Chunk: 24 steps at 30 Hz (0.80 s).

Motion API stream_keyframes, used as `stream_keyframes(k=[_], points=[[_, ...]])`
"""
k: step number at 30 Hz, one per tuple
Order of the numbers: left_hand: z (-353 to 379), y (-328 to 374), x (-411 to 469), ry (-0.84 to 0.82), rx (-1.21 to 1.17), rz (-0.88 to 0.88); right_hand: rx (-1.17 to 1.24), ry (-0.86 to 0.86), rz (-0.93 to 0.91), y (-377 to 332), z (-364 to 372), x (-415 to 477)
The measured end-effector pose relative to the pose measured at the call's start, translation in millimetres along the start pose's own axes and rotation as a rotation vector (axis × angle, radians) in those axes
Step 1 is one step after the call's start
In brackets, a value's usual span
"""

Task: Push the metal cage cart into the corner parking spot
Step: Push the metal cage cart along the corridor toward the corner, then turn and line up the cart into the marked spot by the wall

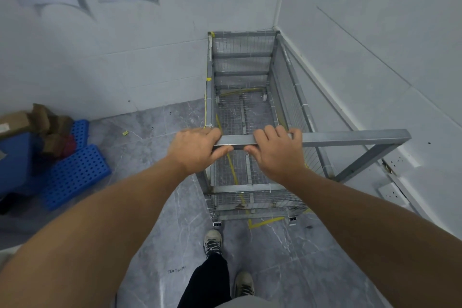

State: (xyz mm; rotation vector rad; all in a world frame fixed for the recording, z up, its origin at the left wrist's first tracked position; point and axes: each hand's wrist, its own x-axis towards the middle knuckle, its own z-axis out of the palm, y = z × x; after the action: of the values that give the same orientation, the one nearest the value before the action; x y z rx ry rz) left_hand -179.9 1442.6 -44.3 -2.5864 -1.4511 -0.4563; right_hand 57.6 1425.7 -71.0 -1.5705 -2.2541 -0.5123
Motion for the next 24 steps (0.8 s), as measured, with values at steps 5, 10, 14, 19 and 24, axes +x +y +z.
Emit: stream_keyframes(k=[5, 10, 14, 19, 24], points=[[2.1, 0.0, -0.1, 0.002, -0.012, -0.001, -0.012, -0.018, 0.009, -0.4, -1.5, -0.3], [3.1, -0.9, 0.9, 0.037, 0.003, 0.029, 0.033, -0.029, 0.015, 0.6, -2.0, -1.0], [3.4, -2.6, 2.4, 0.031, -0.002, 0.045, 0.042, -0.047, 0.023, 0.6, -4.6, -0.1], [5.8, -5.6, 4.1, 0.01, 0.004, 0.052, 0.06, -0.081, 0.032, 3.8, -3.3, 0.1], [3.4, -7.0, 3.6, -0.042, -0.048, 0.03, 0.085, -0.073, 0.054, 3.1, -5.6, 0.6]])
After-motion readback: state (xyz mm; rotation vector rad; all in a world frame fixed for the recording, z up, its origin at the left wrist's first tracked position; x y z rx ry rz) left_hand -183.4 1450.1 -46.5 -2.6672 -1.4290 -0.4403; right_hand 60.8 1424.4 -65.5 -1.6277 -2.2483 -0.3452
